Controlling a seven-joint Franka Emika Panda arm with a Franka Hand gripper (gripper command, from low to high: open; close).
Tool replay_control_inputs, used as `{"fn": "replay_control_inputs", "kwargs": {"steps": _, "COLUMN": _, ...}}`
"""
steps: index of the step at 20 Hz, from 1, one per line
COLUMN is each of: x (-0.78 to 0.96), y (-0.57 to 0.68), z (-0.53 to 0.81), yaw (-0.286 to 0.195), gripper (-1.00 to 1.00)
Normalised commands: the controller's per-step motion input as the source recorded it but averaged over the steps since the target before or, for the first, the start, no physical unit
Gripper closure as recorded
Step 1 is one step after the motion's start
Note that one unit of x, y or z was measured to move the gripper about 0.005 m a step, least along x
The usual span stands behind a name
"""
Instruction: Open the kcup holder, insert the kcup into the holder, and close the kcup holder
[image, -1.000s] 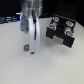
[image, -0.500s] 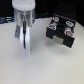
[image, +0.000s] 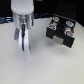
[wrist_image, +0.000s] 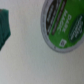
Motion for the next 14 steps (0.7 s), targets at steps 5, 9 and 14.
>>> {"fn": "replay_control_inputs", "kwargs": {"steps": 5, "x": -0.19, "y": -0.03, "z": -0.05, "yaw": -0.054, "gripper": -1.00}}
{"fn": "replay_control_inputs", "kwargs": {"steps": 9, "x": -0.12, "y": -0.05, "z": -0.16, "yaw": -0.103, "gripper": -1.00}}
{"fn": "replay_control_inputs", "kwargs": {"steps": 14, "x": -0.07, "y": -0.05, "z": -0.23, "yaw": -0.074, "gripper": -1.00}}
